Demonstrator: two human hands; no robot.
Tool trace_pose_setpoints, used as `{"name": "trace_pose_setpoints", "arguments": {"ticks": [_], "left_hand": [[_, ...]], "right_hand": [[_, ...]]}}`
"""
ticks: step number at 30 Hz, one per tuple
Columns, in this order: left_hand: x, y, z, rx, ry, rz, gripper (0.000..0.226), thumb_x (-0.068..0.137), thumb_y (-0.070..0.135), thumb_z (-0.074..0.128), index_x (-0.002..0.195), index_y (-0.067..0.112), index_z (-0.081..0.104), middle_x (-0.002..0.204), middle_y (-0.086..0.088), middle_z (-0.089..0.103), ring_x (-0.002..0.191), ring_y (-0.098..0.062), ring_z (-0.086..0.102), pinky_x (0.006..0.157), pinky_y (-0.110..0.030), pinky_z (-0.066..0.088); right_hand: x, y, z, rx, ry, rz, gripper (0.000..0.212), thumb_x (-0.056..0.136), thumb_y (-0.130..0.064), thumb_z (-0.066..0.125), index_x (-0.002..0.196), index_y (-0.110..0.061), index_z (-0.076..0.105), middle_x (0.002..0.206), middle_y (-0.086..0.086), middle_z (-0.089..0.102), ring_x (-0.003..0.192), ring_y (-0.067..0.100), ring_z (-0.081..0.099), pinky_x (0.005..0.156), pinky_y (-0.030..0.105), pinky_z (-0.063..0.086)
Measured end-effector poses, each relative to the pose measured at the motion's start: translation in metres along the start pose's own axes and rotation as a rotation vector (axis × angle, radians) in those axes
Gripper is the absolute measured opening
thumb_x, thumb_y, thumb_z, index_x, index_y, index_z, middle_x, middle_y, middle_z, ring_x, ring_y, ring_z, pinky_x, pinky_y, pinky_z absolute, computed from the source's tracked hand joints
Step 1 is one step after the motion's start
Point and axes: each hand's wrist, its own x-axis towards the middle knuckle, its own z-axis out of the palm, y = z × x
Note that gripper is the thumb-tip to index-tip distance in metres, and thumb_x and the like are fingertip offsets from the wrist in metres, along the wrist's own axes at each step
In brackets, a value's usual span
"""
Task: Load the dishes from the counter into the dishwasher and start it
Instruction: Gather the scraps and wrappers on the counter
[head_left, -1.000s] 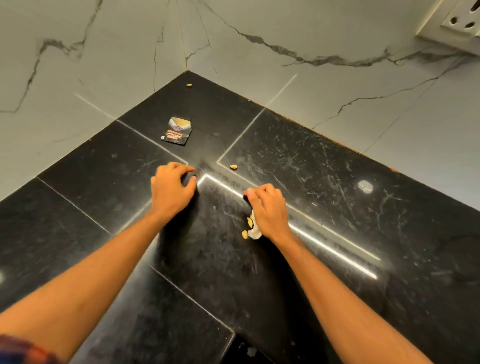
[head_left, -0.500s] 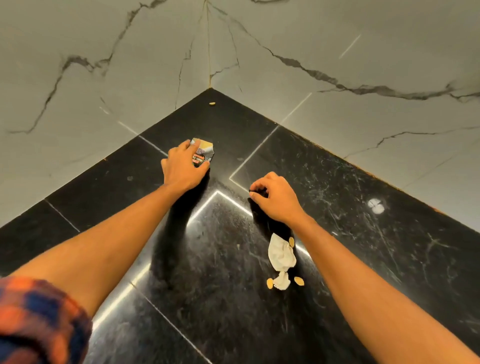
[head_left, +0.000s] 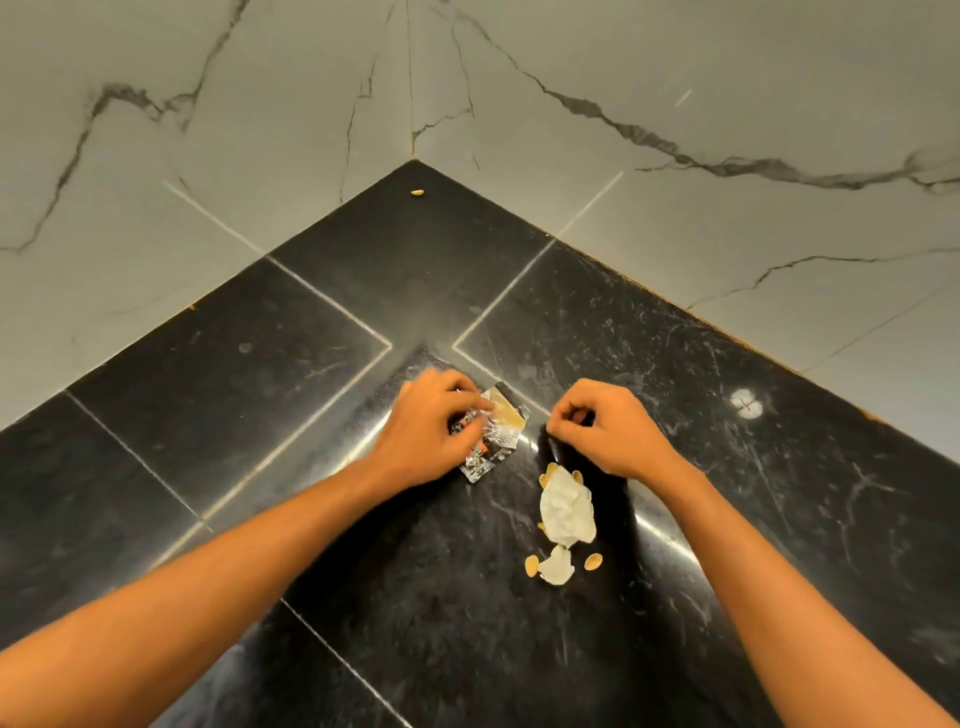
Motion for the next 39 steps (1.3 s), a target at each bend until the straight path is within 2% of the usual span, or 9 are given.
{"name": "trace_pose_setpoints", "arguments": {"ticks": [5, 8, 12, 14, 20, 26, 29, 33, 39], "left_hand": [[0.037, -0.027, -0.035, 0.072, 0.244, -0.246, 0.018, 0.084, 0.037, 0.061, 0.094, 0.031, 0.076, 0.098, 0.009, 0.066, 0.097, -0.019, 0.059, 0.088, -0.042, 0.045], [0.061, -0.055, -0.061, 0.366, 0.141, -0.345, 0.038, 0.089, 0.049, 0.059, 0.123, 0.034, 0.068, 0.128, 0.003, 0.061, 0.125, -0.023, 0.05, 0.098, -0.046, 0.037], [0.07, -0.102, -0.084, 0.549, 0.02, -0.595, 0.078, 0.088, 0.078, 0.036, 0.154, 0.038, 0.029, 0.164, -0.003, 0.024, 0.152, -0.026, 0.015, 0.12, -0.06, 0.008], [0.067, -0.112, -0.081, 0.545, 0.016, -0.62, 0.083, 0.087, 0.083, 0.026, 0.156, 0.037, 0.022, 0.166, -0.002, 0.017, 0.154, -0.025, 0.01, 0.121, -0.06, 0.004], [0.071, -0.118, -0.076, 0.563, 0.047, -0.597, 0.08, 0.086, 0.083, 0.024, 0.155, 0.042, 0.024, 0.166, 0.001, 0.015, 0.154, -0.022, 0.006, 0.122, -0.058, 0.002], [0.074, -0.117, -0.077, 0.567, 0.041, -0.592, 0.08, 0.086, 0.083, 0.026, 0.156, 0.043, 0.021, 0.167, 0.003, 0.011, 0.154, -0.017, 0.001, 0.122, -0.057, 0.0], [0.076, -0.12, -0.077, 0.57, 0.033, -0.598, 0.081, 0.086, 0.083, 0.026, 0.156, 0.044, 0.019, 0.168, 0.003, 0.008, 0.154, -0.016, -0.001, 0.122, -0.056, -0.001], [0.074, -0.122, -0.079, 0.569, 0.026, -0.604, 0.082, 0.085, 0.084, 0.025, 0.156, 0.043, 0.019, 0.168, 0.003, 0.008, 0.155, -0.017, -0.001, 0.122, -0.058, -0.002], [0.077, -0.121, -0.081, 0.572, 0.03, -0.612, 0.084, 0.083, 0.085, 0.025, 0.155, 0.041, 0.023, 0.167, 0.0, 0.012, 0.154, -0.02, 0.005, 0.121, -0.06, 0.002]], "right_hand": [[0.025, 0.001, 0.007, 0.17, 0.197, 0.038, 0.008, 0.09, -0.023, 0.073, 0.084, -0.028, 0.073, 0.092, -0.011, 0.067, 0.083, 0.007, 0.063, 0.081, 0.033, 0.054], [0.051, -0.003, 0.014, 0.222, 0.238, 0.01, 0.011, 0.09, -0.022, 0.073, 0.095, -0.031, 0.074, 0.099, -0.011, 0.068, 0.093, 0.009, 0.063, 0.088, 0.034, 0.053], [0.111, -0.016, 0.02, 0.092, 0.231, -0.121, 0.022, 0.089, -0.022, 0.07, 0.11, -0.025, 0.075, 0.11, -0.007, 0.067, 0.105, 0.015, 0.06, 0.097, 0.038, 0.049], [0.151, -0.022, 0.017, 0.0, 0.199, -0.187, 0.032, 0.088, -0.023, 0.069, 0.12, -0.023, 0.072, 0.121, -0.002, 0.066, 0.113, 0.02, 0.059, 0.1, 0.036, 0.046], [0.272, -0.051, 0.025, -0.087, 0.161, -0.237, 0.052, 0.093, -0.018, 0.06, 0.145, -0.019, 0.053, 0.151, 0.0, 0.049, 0.138, 0.027, 0.042, 0.115, 0.038, 0.036], [0.35, -0.095, 0.04, -0.271, 0.058, -0.185, 0.067, 0.097, -0.021, 0.048, 0.16, -0.022, 0.025, 0.168, -0.004, 0.017, 0.15, 0.03, 0.021, 0.119, 0.052, 0.029], [0.37, -0.107, 0.047, -0.353, 0.076, -0.104, 0.055, 0.1, -0.029, 0.043, 0.154, -0.019, 0.036, 0.162, -0.001, 0.031, 0.145, 0.031, 0.028, 0.113, 0.053, 0.036], [0.367, -0.102, 0.054, -0.322, 0.234, -0.183, 0.027, 0.098, -0.019, 0.052, 0.117, -0.01, 0.07, 0.128, 0.008, 0.061, 0.12, 0.032, 0.055, 0.099, 0.045, 0.051], [0.288, -0.076, 0.028, -0.212, 0.167, -0.255, 0.025, 0.093, -0.007, 0.06, 0.106, -0.017, 0.079, 0.108, -0.003, 0.073, 0.104, 0.016, 0.066, 0.093, 0.025, 0.049]]}}
